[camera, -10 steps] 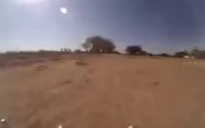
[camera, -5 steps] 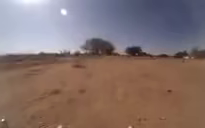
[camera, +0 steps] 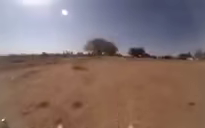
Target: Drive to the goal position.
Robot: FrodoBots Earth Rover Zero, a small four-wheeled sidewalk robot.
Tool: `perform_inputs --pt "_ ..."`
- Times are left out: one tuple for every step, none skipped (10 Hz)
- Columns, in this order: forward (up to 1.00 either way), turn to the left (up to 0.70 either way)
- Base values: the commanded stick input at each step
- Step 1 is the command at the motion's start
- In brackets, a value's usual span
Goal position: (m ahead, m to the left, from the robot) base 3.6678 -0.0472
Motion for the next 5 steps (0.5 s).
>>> perform_inputs --pt "1.00 0.00" --pt "1.00 0.00" --pt "1.00 0.00" --pt "1.00 0.00" --pt "1.00 0.00"
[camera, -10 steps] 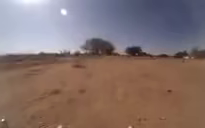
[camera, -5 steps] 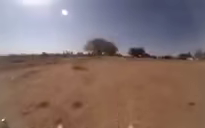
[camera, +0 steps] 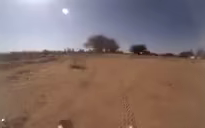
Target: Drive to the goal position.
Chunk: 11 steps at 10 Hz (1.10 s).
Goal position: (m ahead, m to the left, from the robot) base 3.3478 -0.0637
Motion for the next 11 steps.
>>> perform_inputs --pt "1.00 0.00" --pt "1.00 0.00" --pt "1.00 0.00" --pt "1.00 0.00" --pt "1.00 0.00" --pt "1.00 0.00" --pt "1.00 0.00" --pt "1.00 0.00" --pt "1.00 0.00" --pt "1.00 0.00" --pt "1.00 0.00"
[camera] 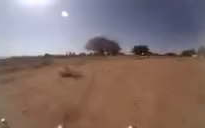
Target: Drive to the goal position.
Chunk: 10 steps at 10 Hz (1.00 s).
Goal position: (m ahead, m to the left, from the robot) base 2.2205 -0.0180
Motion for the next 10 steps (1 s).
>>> perform_inputs --pt "1.00 0.00" --pt "1.00 0.00" --pt "1.00 0.00" --pt "1.00 0.00" --pt "1.00 0.00" --pt "1.00 0.00" --pt "1.00 0.00" --pt "1.00 0.00" --pt "1.00 0.00" --pt "1.00 0.00"
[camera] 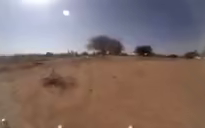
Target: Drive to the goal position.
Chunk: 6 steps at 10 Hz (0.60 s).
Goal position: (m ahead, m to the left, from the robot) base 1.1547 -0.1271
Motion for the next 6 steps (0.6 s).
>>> perform_inputs --pt "1.00 0.00" --pt "1.00 0.00" --pt "1.00 0.00" --pt "1.00 0.00" --pt "1.00 0.00" --pt "1.00 0.00"
